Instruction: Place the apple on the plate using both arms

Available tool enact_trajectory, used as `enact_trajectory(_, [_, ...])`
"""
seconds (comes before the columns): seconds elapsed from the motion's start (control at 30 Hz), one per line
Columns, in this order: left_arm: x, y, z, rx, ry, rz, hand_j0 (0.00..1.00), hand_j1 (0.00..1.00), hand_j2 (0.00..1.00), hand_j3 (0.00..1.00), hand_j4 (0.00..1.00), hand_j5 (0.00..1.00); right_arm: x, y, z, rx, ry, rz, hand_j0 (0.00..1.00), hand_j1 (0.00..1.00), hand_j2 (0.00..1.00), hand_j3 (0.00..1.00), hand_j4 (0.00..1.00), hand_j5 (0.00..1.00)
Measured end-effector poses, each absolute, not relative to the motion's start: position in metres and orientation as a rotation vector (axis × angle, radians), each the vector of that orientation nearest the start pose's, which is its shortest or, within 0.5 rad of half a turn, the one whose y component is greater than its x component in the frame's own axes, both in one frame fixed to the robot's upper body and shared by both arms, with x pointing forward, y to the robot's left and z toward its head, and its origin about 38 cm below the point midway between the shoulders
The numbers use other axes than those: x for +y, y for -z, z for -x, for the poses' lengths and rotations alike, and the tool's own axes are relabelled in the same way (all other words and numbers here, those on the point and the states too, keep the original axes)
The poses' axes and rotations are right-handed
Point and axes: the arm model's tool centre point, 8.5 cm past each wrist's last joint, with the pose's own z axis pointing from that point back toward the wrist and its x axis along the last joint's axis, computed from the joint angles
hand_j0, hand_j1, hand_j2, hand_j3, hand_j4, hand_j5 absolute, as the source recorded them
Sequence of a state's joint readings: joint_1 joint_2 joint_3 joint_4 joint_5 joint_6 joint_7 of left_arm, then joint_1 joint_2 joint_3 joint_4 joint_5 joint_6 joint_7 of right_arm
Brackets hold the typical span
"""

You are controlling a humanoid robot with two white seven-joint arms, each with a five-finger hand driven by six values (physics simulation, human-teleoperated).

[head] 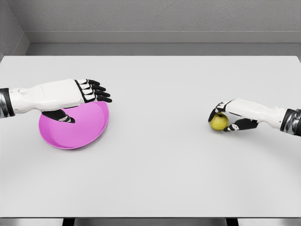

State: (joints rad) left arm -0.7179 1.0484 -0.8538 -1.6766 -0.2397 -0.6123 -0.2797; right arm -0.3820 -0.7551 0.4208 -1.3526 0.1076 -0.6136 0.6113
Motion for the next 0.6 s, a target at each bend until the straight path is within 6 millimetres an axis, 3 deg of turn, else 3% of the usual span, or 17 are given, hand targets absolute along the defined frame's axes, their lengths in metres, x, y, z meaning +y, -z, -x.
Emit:
enact_trajectory(0.27, [0.288, -0.249, -0.385, 2.164, -2.826, 0.387, 1.0, 1.0, 1.0, 1.0, 1.0, 1.0, -0.323, -0.162, -0.401, -1.543, -1.699, 0.04, 0.53, 0.53, 0.53, 0.53, 0.53, 0.53])
enact_trajectory(0.43, [0.288, -0.249, -0.385, 2.163, -2.826, 0.387, 1.0, 1.0, 1.0, 1.0, 1.0, 1.0, -0.263, -0.21, -0.383, -1.739, -1.841, -0.021, 0.53, 0.53, 0.53, 0.53, 0.53, 0.53])
enact_trajectory(0.6, [0.288, -0.249, -0.385, 2.164, -2.826, 0.387, 1.0, 1.0, 1.0, 1.0, 1.0, 1.0, -0.233, -0.218, -0.379, -1.817, -1.864, -0.082, 0.53, 0.53, 0.53, 0.53, 0.53, 0.53])
